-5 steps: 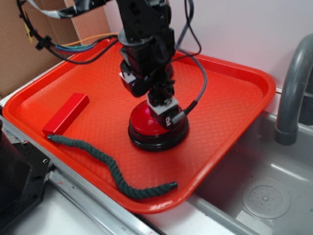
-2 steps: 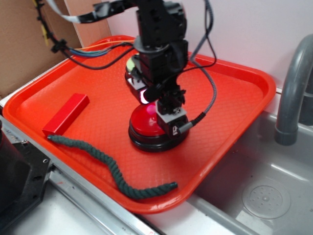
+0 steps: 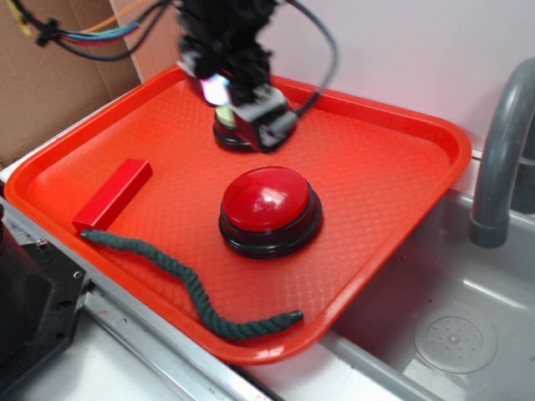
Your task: Push the red button.
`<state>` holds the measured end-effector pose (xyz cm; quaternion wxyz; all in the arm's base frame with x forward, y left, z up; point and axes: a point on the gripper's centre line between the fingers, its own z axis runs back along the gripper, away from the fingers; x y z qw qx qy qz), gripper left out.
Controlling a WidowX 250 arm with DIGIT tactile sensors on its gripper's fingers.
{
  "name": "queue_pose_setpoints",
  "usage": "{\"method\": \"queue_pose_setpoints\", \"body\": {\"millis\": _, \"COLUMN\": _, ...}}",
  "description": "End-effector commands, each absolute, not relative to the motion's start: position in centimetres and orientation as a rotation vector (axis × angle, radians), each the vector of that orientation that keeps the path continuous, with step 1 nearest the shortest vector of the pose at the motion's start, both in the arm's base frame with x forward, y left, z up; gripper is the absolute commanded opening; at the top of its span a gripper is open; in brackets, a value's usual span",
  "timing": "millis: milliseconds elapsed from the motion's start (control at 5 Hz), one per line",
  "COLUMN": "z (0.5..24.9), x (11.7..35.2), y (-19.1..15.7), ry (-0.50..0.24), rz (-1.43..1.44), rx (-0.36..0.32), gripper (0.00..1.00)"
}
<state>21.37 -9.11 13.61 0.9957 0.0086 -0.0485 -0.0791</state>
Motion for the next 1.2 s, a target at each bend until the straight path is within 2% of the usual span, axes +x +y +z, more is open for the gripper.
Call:
{"method": "queue_pose_setpoints", "body": {"millis": 0, "z": 17.2, "x": 20.4, "y": -8.5, "ry": -0.119, "rz": -0.089, "rx": -0.051, "gripper": 1.0}}
{"method": "queue_pose_setpoints", "body": {"millis": 400, "z": 19.2, "x": 19.2, "y": -8.2, "ry": -0.097, "rz": -0.049, "rx": -0.052, "gripper": 1.0}}
{"method": "queue_pose_setpoints", "body": {"millis": 1000, "z": 20.2, "x": 18.5, "y": -8.1, "ry": -0.143, "rz": -0.021, "rx": -0.059, "gripper": 1.0}}
